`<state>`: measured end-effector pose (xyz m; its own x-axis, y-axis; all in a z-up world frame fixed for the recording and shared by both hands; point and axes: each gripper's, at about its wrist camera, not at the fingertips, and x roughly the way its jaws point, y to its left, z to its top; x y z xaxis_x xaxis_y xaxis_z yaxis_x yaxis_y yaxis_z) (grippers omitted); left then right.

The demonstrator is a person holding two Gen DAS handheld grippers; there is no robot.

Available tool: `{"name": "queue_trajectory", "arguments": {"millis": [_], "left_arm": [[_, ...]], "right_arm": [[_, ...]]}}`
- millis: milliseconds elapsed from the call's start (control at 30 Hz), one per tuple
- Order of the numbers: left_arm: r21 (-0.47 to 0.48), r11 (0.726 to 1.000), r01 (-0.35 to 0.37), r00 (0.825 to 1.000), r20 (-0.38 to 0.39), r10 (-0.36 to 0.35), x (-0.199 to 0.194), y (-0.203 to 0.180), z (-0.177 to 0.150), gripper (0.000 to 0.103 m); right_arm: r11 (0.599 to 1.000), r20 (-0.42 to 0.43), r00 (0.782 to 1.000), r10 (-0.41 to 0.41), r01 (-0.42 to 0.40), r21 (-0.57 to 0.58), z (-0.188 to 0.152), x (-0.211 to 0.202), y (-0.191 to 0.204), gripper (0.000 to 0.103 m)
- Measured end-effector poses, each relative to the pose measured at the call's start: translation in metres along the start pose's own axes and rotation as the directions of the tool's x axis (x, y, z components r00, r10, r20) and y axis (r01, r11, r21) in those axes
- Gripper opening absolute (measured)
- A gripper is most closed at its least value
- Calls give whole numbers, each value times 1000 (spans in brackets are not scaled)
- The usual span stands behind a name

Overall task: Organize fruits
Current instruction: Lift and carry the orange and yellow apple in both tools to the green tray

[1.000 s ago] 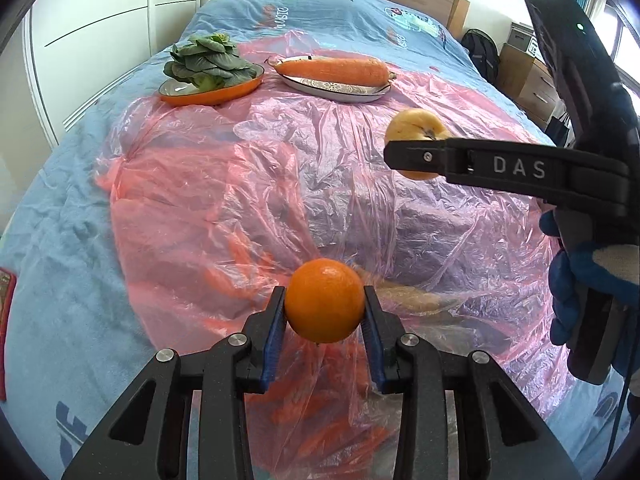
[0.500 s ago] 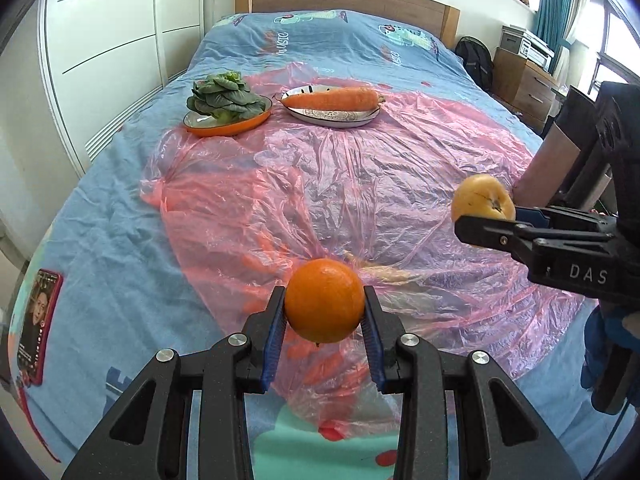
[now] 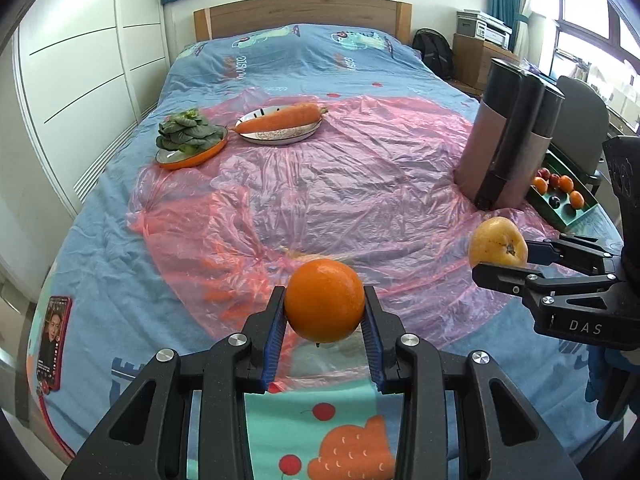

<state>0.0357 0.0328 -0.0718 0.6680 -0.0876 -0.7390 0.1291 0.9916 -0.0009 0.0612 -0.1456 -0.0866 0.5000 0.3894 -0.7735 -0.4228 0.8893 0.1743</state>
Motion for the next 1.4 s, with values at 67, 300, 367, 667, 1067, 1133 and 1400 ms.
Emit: {"name": "queue_trajectory", "arguments": {"millis": [67,300,367,667,1067,1133,1400], "left_arm": [[23,1000,8,1000,1,-8,-6,-13,-1,31],[110,993,31,999,4,-32,-20,-58,2,31],[138,990,36,999,4,-37,-23,-72,2,31],[256,964,69,998,-10,-69,-27,-132,5,31],[365,921,135,991,-31,-133,-18,-209,20,31],[378,914,148,989,-38,-145,-16,-222,23,31],[424,885,194,981,-68,-182,2,-268,34,31]], "right_arm": [[1000,9,1000,-10,10,16,-8,-10,-9,66],[995,57,997,-55,49,91,-31,-47,-48,66],[991,74,995,-69,60,117,-37,-58,-62,66],[965,125,981,-149,117,234,-64,-103,-127,66],[921,150,961,-232,167,352,-91,-138,-198,66],[915,151,958,-245,177,364,-93,-141,-209,66],[891,148,947,-284,204,406,-98,-146,-252,66]]}}
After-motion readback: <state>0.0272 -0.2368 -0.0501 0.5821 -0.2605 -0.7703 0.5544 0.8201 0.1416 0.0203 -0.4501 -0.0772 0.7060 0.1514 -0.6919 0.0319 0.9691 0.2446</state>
